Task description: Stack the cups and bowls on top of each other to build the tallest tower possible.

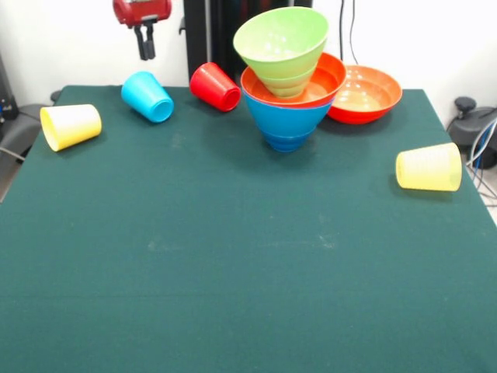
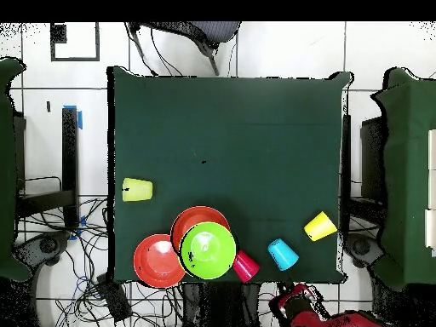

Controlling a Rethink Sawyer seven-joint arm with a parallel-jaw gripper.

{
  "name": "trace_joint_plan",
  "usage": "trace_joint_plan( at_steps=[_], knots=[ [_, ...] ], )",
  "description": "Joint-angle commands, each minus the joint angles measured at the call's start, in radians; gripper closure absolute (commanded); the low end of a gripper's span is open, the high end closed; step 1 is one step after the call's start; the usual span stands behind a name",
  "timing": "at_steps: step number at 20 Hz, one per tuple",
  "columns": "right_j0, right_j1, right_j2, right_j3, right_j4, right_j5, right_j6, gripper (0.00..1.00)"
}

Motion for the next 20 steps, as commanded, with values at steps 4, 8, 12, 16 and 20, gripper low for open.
trace_joint_plan(
  at_steps=[4, 8, 12, 16, 20],
  knots=[
    [0.073, 0.066, -0.049, -0.155, -0.05, -0.089, 0.034, 1.0],
    [0.072, 0.085, -0.076, -0.184, -0.043, -0.135, 0.006, 1.0],
    [0.038, 0.101, -0.068, -0.2, -0.063, -0.193, -0.006, 1.0],
    [0.02, 0.136, -0.081, -0.23, -0.074, -0.24, -0.037, 1.0],
    [0.029, 0.136, -0.094, -0.233, -0.074, -0.271, -0.025, 1.0]
  ],
)
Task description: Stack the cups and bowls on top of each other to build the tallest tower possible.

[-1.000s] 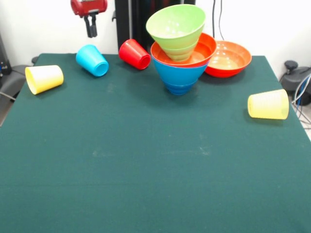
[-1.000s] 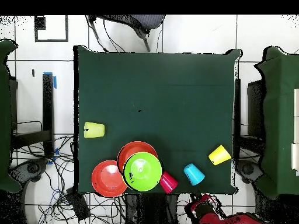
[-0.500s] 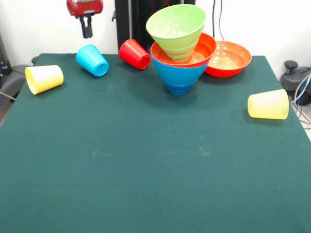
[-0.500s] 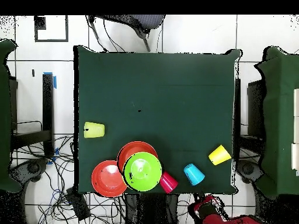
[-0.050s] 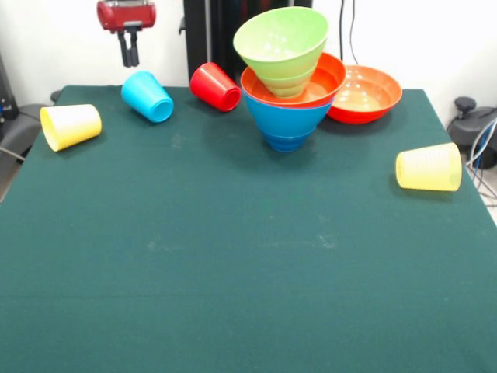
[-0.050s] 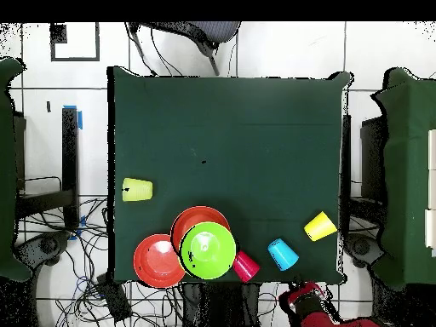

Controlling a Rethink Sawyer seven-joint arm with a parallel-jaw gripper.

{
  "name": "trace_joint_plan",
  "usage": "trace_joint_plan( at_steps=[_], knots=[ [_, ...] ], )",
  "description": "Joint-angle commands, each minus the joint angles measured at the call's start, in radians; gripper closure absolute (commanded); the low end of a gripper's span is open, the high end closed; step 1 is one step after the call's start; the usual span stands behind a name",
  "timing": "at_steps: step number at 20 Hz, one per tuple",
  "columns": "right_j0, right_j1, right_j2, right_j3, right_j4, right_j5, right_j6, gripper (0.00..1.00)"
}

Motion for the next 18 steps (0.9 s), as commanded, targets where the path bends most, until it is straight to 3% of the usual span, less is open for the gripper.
trace_joint_plan(
  at_steps=[1, 10, 18],
  knots=[
    [0.032, 0.053, 0.022, -0.126, -0.062, -0.061, -0.021, 1.0],
    [0.063, 0.07, -0.022, -0.142, -0.027, -0.097, -0.03, 1.0],
    [0.089, 0.129, -0.091, -0.174, 0.069, -0.164, -0.106, 1.0]
  ],
)
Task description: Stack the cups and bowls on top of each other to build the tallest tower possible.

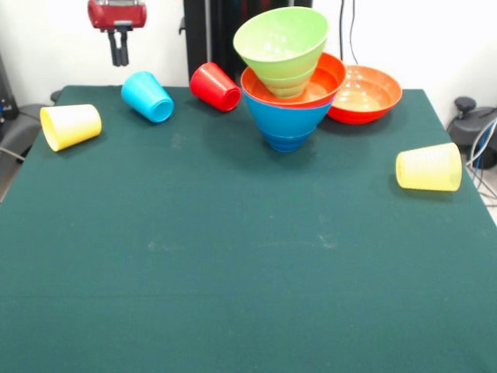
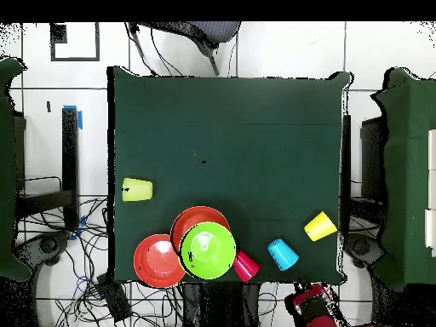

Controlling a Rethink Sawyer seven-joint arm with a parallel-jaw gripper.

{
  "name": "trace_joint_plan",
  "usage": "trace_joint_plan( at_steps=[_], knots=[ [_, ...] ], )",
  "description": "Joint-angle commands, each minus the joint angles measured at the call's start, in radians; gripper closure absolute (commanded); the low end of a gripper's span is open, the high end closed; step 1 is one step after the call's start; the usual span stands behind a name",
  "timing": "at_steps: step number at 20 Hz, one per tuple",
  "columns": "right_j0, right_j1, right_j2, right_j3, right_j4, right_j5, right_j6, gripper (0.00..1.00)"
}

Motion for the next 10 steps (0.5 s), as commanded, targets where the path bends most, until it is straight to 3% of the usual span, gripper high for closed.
trace_joint_plan(
  at_steps=[1, 10],
  knots=[
    [0.067, 0.102, -0.006, -0.129, 0.077, -0.088, -0.127, 1.0],
    [0.124, 0.211, -0.093, -0.18, 0.168, -0.188, -0.197, 1.0]
  ],
)
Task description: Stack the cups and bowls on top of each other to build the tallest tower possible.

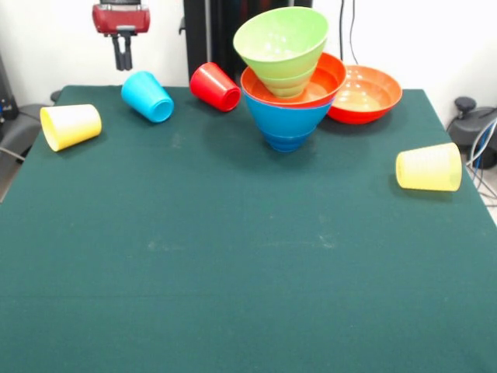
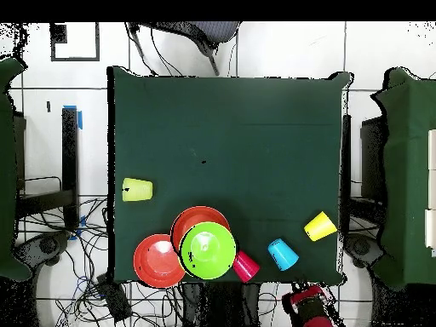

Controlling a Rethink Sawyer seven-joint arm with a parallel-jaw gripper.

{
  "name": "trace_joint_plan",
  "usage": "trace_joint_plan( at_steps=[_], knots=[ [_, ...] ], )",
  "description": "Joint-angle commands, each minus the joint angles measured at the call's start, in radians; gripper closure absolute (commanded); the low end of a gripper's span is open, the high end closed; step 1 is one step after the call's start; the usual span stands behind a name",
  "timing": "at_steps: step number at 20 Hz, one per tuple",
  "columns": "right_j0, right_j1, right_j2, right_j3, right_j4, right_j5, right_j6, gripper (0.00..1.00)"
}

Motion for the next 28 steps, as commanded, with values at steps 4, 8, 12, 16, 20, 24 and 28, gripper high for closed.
trace_joint_plan(
  at_steps=[4, 8, 12, 16, 20, 24, 28],
  knots=[
    [0.123, 0.119, -0.026, -0.151, 0.074, -0.08, -0.164, 1.0],
    [0.142, 0.118, -0.041, -0.159, 0.055, -0.093, -0.132, 1.0],
    [0.151, 0.127, -0.06, -0.165, 0.072, -0.13, -0.137, 1.0],
    [0.154, 0.114, -0.057, -0.166, 0.041, -0.143, -0.1, 1.0],
    [0.16, 0.116, -0.066, -0.167, 0.051, -0.157, -0.098, 1.0],
    [0.154, 0.088, -0.058, -0.162, 0.03, -0.195, -0.079, 1.0],
    [0.158, 0.087, -0.068, -0.167, 0.06, -0.223, -0.104, 1.0]
  ],
)
